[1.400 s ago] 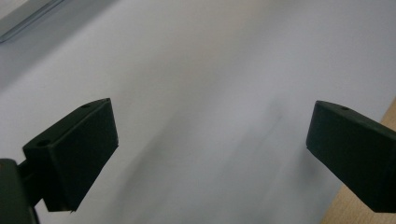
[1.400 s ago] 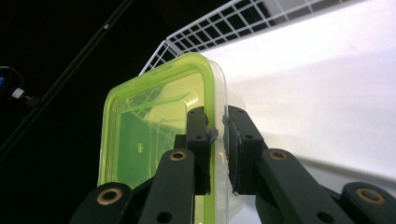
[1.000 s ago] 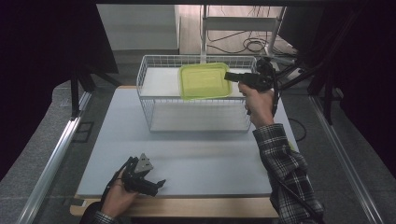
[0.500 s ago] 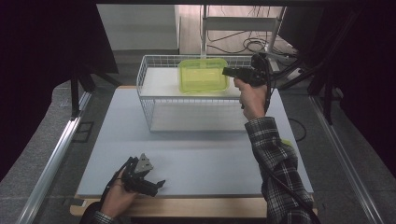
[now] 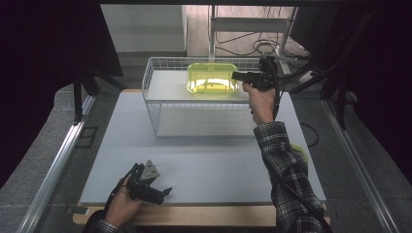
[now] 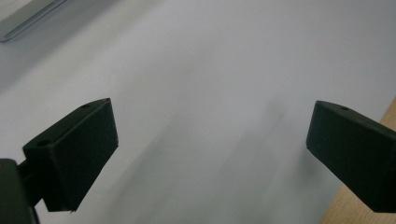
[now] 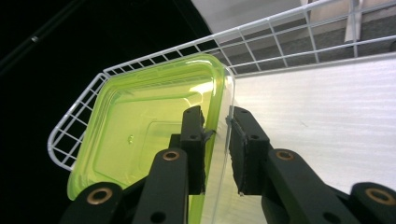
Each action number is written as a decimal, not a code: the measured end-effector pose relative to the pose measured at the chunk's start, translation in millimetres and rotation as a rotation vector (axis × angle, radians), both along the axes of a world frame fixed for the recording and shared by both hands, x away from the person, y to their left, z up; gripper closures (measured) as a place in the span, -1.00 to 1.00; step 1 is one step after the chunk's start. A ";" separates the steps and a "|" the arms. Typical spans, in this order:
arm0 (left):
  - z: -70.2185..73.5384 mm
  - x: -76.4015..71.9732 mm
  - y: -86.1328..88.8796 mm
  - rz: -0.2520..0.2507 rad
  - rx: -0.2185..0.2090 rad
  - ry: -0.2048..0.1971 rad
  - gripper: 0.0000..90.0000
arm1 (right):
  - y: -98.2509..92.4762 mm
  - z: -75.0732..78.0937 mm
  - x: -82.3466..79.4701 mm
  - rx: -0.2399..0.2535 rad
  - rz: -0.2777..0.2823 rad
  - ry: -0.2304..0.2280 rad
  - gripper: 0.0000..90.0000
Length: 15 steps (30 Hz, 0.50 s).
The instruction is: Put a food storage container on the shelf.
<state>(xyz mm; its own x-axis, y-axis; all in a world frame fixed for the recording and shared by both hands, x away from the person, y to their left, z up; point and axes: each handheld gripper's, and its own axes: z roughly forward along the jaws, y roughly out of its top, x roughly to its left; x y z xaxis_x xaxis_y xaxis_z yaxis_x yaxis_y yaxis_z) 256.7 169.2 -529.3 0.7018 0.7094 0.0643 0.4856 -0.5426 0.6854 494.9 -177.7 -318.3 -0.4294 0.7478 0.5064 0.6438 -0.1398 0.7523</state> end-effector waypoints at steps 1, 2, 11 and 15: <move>-0.1 0.0 0.0 0.001 0.001 0.000 -0.96 | 0.5 0.2 0.3 -0.008 -0.002 -0.003 0.68; -0.1 0.0 0.0 0.001 0.001 0.000 -0.95 | 2.0 1.3 1.2 -0.031 -0.004 -0.008 0.66; -0.2 0.1 0.5 0.000 0.008 -0.002 -0.96 | 6.0 2.5 6.1 -0.092 0.002 -0.023 0.62; -0.5 0.1 0.7 0.001 0.008 0.001 -0.95 | 6.5 2.4 7.6 -0.110 0.007 -0.024 0.57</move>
